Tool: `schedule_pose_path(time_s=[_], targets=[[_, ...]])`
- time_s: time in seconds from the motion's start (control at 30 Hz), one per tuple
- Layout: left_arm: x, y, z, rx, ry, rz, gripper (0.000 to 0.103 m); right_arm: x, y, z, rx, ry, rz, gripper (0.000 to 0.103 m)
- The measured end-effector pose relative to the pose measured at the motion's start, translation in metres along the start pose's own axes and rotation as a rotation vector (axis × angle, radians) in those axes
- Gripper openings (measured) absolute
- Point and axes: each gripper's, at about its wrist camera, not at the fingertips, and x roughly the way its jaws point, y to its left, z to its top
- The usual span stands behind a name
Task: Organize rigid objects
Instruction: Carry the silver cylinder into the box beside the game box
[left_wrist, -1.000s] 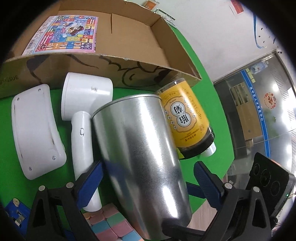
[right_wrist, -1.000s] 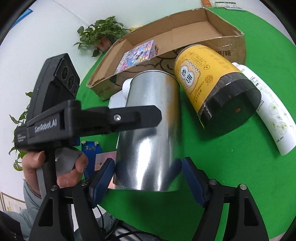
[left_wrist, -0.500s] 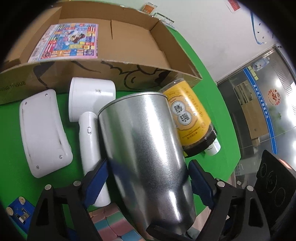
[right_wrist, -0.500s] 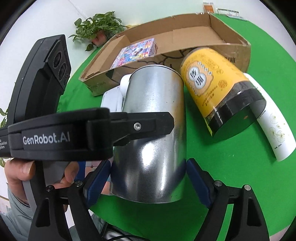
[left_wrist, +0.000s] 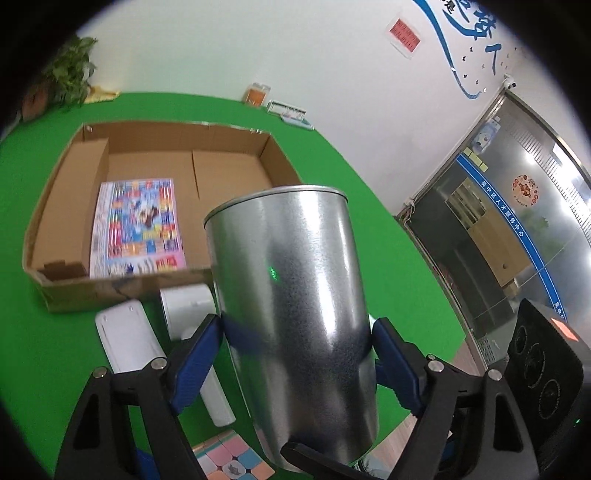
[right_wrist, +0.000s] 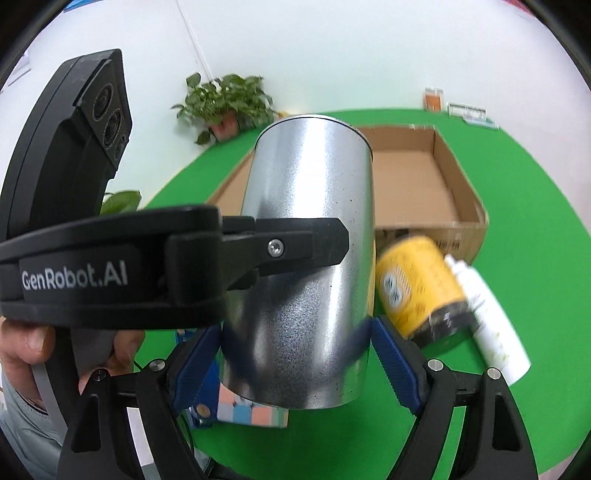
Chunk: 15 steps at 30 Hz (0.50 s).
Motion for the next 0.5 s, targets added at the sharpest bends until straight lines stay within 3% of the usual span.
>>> schedule_pose_path(time_s=[0.5], targets=[[-0.008, 0.003, 0.070, 0.030, -0.057, -0.005, 0.081, 0.005, 0.000, 0.075, -0.047, -0.066, -0.030, 0.081]])
